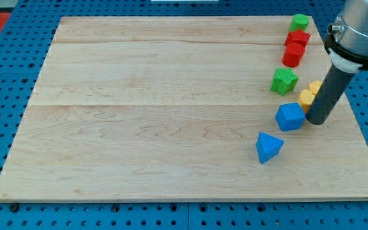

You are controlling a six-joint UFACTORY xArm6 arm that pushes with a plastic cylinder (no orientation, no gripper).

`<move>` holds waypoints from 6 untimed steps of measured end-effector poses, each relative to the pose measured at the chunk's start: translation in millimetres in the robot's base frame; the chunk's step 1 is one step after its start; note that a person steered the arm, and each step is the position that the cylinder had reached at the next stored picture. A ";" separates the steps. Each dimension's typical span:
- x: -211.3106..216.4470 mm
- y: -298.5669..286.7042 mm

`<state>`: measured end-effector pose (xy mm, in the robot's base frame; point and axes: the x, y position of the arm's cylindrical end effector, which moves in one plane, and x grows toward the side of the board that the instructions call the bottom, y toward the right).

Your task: Push the hexagon into the green star

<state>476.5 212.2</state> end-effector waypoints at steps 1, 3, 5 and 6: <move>5.5 17.8; -27.1 62.2; -47.3 28.7; -73.3 39.5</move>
